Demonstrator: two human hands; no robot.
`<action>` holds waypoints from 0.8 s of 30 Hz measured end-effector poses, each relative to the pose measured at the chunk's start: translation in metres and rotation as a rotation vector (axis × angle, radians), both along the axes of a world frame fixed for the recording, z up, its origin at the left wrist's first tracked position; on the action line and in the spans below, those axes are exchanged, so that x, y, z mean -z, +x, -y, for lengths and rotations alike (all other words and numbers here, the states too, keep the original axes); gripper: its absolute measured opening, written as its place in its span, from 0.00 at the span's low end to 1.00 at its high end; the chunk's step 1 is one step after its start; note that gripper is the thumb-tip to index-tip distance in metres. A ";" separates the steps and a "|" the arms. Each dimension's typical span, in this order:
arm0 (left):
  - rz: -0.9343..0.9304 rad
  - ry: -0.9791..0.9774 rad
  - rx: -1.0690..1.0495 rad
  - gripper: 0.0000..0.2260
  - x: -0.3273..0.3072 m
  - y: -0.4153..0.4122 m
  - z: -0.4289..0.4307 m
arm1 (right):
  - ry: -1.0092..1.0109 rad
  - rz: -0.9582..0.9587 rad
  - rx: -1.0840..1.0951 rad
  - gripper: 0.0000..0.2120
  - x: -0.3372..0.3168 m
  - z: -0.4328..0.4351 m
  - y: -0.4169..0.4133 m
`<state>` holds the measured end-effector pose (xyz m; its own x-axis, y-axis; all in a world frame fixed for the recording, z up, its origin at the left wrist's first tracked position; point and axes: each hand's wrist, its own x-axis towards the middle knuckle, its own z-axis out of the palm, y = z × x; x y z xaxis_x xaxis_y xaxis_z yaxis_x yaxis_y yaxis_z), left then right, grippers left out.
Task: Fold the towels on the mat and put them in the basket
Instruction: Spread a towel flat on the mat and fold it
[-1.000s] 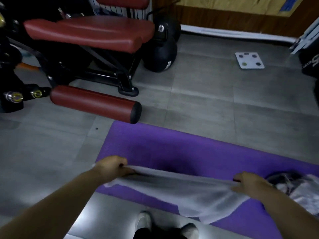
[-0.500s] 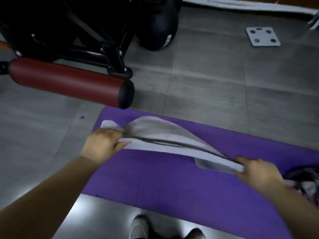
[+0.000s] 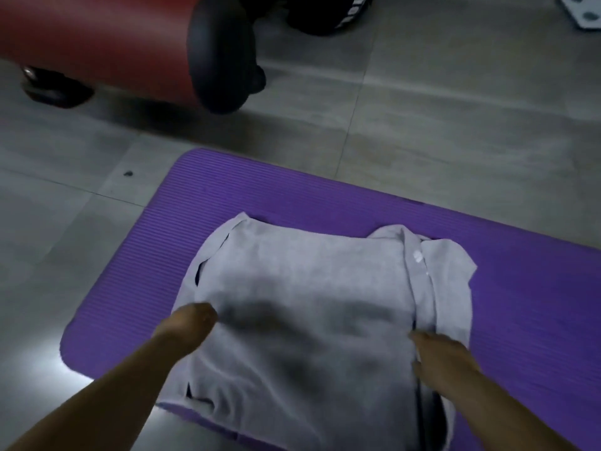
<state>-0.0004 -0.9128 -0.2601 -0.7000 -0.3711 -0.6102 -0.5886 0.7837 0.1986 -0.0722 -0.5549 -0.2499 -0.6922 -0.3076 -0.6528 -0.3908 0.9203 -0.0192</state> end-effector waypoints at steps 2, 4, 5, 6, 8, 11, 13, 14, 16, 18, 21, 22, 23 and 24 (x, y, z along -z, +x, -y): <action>-0.174 -0.005 -0.176 0.13 0.027 -0.008 0.014 | -0.052 -0.156 0.013 0.28 0.042 0.041 -0.013; -0.224 -0.073 -0.337 0.20 0.050 -0.011 0.035 | -0.234 -0.256 0.003 0.32 0.076 0.078 -0.018; -0.223 -0.067 -0.419 0.23 0.062 -0.010 0.043 | -0.255 -0.316 -0.031 0.31 0.090 0.094 -0.015; -0.216 -0.048 -0.481 0.27 0.074 -0.007 0.051 | -0.239 -0.320 -0.044 0.31 0.101 0.105 -0.009; -0.196 0.010 -0.549 0.29 0.089 0.002 0.056 | -0.194 -0.338 -0.058 0.32 0.120 0.111 0.006; -0.279 0.089 -0.543 0.21 0.090 0.012 0.047 | -0.191 -0.356 -0.073 0.30 0.137 0.098 0.016; -0.456 0.132 -0.326 0.24 0.078 0.014 0.029 | -0.253 -0.339 -0.066 0.26 0.135 0.094 0.019; -0.503 0.197 -0.170 0.29 0.071 0.014 0.020 | -0.307 -0.339 -0.066 0.26 0.136 0.094 0.020; -0.387 0.313 0.183 0.33 0.067 0.015 0.002 | -0.377 -0.341 -0.063 0.28 0.141 0.093 0.020; -0.237 0.368 0.331 0.28 0.075 0.020 -0.004 | -0.428 -0.373 -0.062 0.30 0.147 0.092 0.020; -0.437 0.403 -0.185 0.18 0.075 0.010 0.000 | -0.425 -0.446 -0.076 0.30 0.156 0.092 0.020; -0.553 0.382 -0.398 0.17 0.075 0.002 0.004 | -0.418 -0.472 -0.085 0.29 0.157 0.091 0.021; -0.630 0.347 -0.527 0.14 0.074 -0.010 0.009 | -0.417 -0.489 -0.095 0.29 0.157 0.091 0.021; -0.657 0.315 -0.579 0.11 0.073 -0.025 0.014 | -0.413 -0.496 -0.105 0.29 0.159 0.090 0.020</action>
<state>-0.0250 -0.9272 -0.3335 -0.6984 -0.6546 -0.2894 -0.5651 0.2561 0.7843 -0.0520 -0.6447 -0.4087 -0.8334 -0.5473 -0.0775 -0.5318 0.8321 -0.1572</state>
